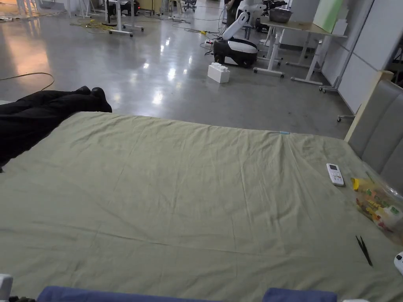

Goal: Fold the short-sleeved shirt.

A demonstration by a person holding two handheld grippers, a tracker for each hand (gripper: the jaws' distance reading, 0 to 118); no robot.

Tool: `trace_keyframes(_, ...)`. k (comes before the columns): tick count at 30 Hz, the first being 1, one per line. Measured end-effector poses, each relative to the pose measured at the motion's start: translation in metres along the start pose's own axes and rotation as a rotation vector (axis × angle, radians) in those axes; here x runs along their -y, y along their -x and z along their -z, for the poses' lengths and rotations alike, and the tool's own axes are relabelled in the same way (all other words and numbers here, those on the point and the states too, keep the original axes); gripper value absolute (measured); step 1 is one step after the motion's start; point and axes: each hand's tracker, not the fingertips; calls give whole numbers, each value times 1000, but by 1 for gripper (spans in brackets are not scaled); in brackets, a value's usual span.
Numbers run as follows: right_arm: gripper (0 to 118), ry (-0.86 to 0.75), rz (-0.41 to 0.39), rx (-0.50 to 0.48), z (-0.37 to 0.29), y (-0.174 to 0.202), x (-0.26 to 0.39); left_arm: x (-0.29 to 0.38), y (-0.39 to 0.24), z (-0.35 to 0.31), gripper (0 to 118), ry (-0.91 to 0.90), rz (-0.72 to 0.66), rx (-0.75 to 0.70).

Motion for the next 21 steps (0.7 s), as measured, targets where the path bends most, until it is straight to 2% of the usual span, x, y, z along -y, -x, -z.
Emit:
trace_keyframes(7, 1, 86, -20, 30, 32, 9, 33, 30, -11, 25, 5, 143, 91, -40)
trace_keyframes(13, 1, 84, -4, 38, 42, 11, 38, 43, -12, 34, 5, 140, 97, -64)
trace_keyframes(15, 2, 72, -3, 50, 41, 14, 38, 42, -12, 35, 8, 135, 83, -71)
trace_keyframes(16, 8, 69, -14, 59, 39, 16, 37, 41, -13, 33, 12, 131, 75, -72)
trace_keyframes(17, 18, 61, -23, 76, 35, 20, 35, 38, -13, 31, 19, 123, 66, -77)
trace_keyframes(19, 69, 14, -35, 138, 23, 25, 29, 32, -15, 22, 43, 74, 35, -75)
trace_keyframes(20, 87, -22, -28, 137, 17, 28, 25, 27, -17, 17, 56, 28, 23, -48)
trace_keyframes(21, 96, -83, -8, 121, 8, 31, 19, 21, -21, 12, 67, -19, 8, -28)
